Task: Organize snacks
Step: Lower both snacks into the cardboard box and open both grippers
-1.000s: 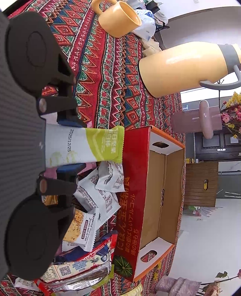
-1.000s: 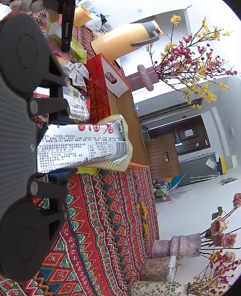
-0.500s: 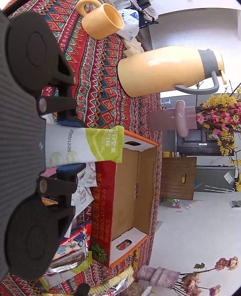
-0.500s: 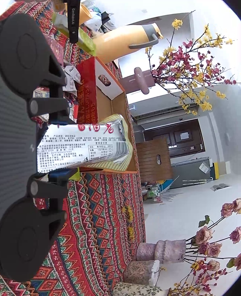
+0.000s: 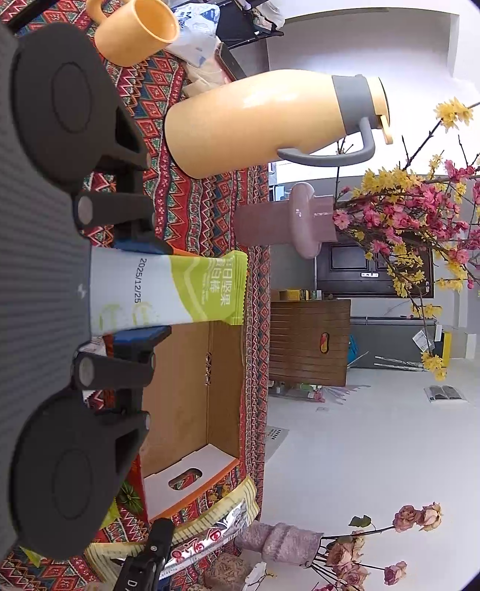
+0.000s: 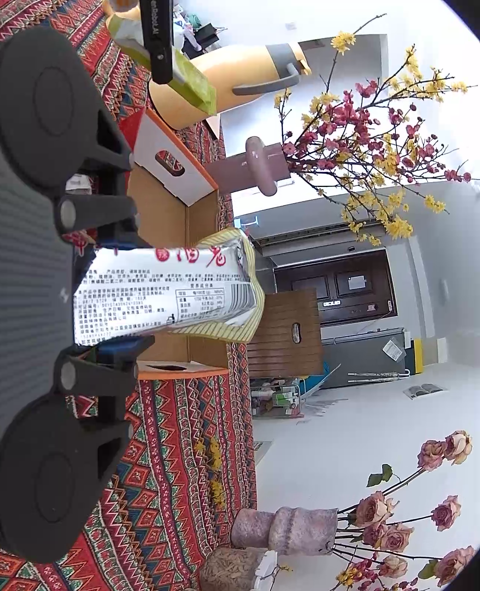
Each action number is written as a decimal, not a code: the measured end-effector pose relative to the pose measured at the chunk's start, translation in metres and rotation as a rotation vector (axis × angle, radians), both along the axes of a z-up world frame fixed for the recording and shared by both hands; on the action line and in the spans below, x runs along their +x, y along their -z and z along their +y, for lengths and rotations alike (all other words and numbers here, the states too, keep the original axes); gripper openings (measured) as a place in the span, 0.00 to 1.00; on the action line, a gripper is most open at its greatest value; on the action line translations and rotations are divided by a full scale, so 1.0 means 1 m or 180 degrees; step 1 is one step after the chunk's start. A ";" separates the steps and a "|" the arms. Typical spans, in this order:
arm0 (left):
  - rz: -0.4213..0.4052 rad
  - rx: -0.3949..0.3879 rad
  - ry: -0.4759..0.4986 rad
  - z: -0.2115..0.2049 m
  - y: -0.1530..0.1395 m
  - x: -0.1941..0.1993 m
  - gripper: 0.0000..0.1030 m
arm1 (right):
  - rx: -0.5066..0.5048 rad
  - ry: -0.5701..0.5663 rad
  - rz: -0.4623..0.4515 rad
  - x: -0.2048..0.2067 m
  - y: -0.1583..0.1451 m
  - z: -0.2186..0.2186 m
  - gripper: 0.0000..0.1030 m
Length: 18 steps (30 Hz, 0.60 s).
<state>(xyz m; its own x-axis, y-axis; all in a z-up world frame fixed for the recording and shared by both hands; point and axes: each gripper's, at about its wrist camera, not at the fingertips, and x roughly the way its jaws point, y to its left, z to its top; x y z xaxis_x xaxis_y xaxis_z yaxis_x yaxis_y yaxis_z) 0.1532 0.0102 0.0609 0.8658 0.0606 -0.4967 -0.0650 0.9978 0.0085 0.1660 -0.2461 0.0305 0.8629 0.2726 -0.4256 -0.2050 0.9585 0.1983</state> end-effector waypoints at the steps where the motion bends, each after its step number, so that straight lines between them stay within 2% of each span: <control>1: -0.0010 0.0000 0.0008 -0.001 -0.001 0.004 0.38 | 0.0003 -0.0006 0.0003 0.006 -0.001 0.001 0.41; 11: -0.0028 0.0012 -0.0018 -0.009 0.002 0.058 0.38 | 0.0126 0.0029 0.0143 0.072 0.004 0.010 0.41; 18: -0.0011 0.0016 -0.0104 -0.006 0.023 0.094 0.38 | 0.0135 0.0112 0.0207 0.104 0.021 0.014 0.41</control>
<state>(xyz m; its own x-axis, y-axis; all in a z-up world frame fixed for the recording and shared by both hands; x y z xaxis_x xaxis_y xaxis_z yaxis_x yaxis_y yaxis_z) 0.2467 0.0045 0.0375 0.8650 0.0913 -0.4933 -0.0975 0.9951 0.0131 0.2701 -0.2317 0.0093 0.8431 0.2616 -0.4699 -0.1567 0.9553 0.2506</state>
